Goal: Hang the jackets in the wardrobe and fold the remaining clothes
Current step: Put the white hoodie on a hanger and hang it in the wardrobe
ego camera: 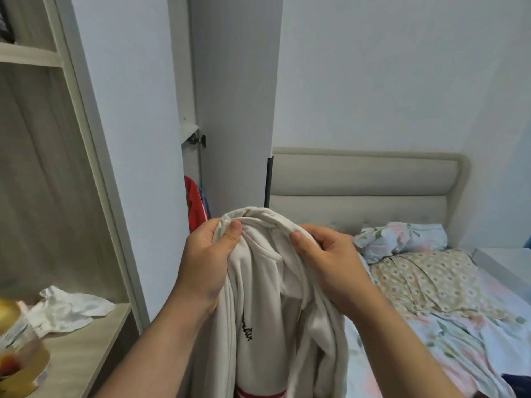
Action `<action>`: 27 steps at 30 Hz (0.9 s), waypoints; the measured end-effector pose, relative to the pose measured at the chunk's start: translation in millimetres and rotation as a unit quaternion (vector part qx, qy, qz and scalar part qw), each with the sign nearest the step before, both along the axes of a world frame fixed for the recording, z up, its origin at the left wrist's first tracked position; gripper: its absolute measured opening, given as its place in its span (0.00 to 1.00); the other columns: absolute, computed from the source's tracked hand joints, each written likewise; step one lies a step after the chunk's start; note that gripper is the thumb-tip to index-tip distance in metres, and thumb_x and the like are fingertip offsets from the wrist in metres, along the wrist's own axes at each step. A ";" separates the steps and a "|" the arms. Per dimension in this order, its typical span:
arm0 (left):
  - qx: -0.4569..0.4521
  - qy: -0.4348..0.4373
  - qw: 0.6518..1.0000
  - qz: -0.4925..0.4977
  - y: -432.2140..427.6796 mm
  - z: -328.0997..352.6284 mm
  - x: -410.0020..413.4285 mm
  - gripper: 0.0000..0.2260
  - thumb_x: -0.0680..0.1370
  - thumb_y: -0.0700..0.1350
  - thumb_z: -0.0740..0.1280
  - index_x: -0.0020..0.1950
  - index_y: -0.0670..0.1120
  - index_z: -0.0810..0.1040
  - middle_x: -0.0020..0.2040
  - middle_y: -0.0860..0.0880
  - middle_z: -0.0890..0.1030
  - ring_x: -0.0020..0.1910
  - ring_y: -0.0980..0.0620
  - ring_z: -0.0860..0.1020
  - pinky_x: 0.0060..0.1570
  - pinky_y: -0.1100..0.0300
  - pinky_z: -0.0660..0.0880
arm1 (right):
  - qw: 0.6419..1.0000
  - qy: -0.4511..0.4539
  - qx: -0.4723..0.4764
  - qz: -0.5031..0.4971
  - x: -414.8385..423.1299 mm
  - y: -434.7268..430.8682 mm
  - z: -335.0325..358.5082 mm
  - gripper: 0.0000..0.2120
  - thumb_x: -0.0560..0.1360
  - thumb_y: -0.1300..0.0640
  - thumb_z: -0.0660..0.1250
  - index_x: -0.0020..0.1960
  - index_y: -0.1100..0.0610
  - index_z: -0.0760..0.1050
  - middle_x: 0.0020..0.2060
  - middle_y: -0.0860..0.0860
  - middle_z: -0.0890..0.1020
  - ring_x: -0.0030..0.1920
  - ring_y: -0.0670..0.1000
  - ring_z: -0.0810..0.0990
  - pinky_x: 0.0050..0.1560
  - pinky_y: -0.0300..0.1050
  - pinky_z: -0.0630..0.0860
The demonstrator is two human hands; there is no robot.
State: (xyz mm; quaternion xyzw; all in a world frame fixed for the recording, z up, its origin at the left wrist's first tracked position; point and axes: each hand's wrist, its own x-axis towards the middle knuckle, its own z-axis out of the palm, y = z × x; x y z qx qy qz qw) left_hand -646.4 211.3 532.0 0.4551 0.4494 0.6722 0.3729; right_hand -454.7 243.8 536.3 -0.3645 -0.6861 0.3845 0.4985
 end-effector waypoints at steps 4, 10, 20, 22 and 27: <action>-0.020 0.017 1.000 0.012 44.2 -7.9 -5.0 0.10 0.73 0.56 0.67 0.44 0.52 0.84 0.44 0.48 0.85 0.45 0.50 0.83 0.46 0.54 0.78 | 0.999 -0.001 -0.003 0.035 -0.1 53.3 -10.2 0.09 0.79 0.54 0.67 0.50 0.42 0.84 0.44 0.42 0.86 0.44 0.38 0.82 0.42 0.30 0.74; -0.054 0.028 0.997 0.050 102.5 -18.9 -20.1 0.10 0.75 0.54 0.67 0.47 0.51 0.84 0.46 0.47 0.86 0.47 0.49 0.84 0.47 0.55 0.77 | 0.996 -0.003 -0.039 0.077 -14.6 127.2 -19.2 0.07 0.77 0.50 0.68 0.50 0.41 0.84 0.45 0.42 0.86 0.47 0.41 0.83 0.43 0.31 0.75; -0.046 -0.015 0.995 0.091 213.5 -39.5 -62.1 0.08 0.80 0.46 0.65 0.52 0.49 0.85 0.50 0.48 0.86 0.52 0.49 0.83 0.55 0.52 0.77 | 0.993 -0.006 -0.074 0.093 -66.2 245.4 -23.0 0.06 0.78 0.54 0.69 0.49 0.46 0.85 0.44 0.44 0.86 0.45 0.42 0.83 0.42 0.32 0.75; -0.035 -0.009 0.993 0.114 243.1 -47.0 -69.7 0.08 0.81 0.46 0.66 0.50 0.54 0.85 0.50 0.51 0.86 0.52 0.52 0.83 0.54 0.54 0.77 | 0.994 -0.005 -0.077 0.083 -84.1 271.8 -26.2 0.06 0.78 0.54 0.69 0.48 0.47 0.85 0.43 0.44 0.86 0.44 0.42 0.83 0.41 0.32 0.75; -0.047 -0.016 0.987 0.151 314.1 -66.3 -93.5 0.06 0.76 0.53 0.69 0.41 0.59 0.83 0.44 0.53 0.86 0.46 0.55 0.83 0.46 0.61 0.77 | 0.995 0.004 -0.098 0.034 -128.2 337.7 -44.3 0.07 0.78 0.56 0.69 0.45 0.50 0.85 0.39 0.44 0.86 0.39 0.39 0.81 0.38 0.31 0.74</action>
